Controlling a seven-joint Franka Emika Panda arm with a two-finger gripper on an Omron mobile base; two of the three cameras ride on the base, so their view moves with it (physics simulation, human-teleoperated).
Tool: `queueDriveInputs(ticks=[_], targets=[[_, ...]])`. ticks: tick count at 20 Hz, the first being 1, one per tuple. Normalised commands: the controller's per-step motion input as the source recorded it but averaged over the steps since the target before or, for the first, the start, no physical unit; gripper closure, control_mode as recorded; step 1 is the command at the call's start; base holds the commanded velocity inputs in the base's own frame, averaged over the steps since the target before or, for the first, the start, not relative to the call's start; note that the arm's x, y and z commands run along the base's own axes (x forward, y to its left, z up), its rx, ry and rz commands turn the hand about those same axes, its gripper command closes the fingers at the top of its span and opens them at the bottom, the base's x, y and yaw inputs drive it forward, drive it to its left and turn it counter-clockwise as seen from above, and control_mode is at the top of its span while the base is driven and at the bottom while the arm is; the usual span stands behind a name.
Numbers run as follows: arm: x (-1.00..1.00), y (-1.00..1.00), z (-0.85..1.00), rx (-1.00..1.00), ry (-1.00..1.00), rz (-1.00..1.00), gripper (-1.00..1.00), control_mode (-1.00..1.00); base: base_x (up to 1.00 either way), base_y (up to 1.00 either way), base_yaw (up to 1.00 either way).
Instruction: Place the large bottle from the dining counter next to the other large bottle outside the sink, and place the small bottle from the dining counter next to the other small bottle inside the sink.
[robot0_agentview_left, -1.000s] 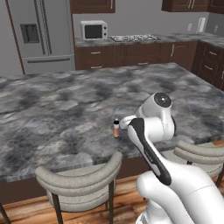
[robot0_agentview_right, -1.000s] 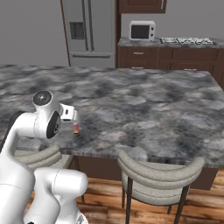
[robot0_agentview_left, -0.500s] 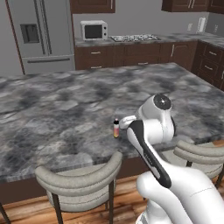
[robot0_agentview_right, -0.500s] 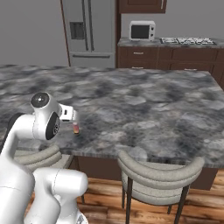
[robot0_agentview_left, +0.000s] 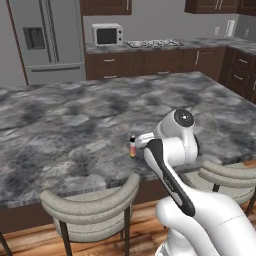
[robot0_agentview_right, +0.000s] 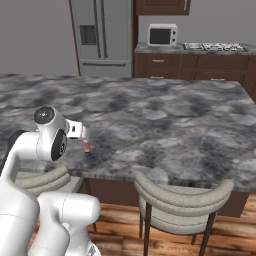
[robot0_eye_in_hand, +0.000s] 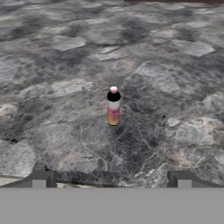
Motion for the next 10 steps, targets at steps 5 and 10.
queueDriveInputs(ticks=[5, 10], targets=[[0.03, 0.00, -0.01, 0.00, 0.00, 0.00, -1.00, -1.00, 0.00, 0.00, 0.00], [0.08, 0.00, -0.08, 0.00, 0.00, 0.00, -1.00, -1.00, 0.00, 0.00, 0.00]])
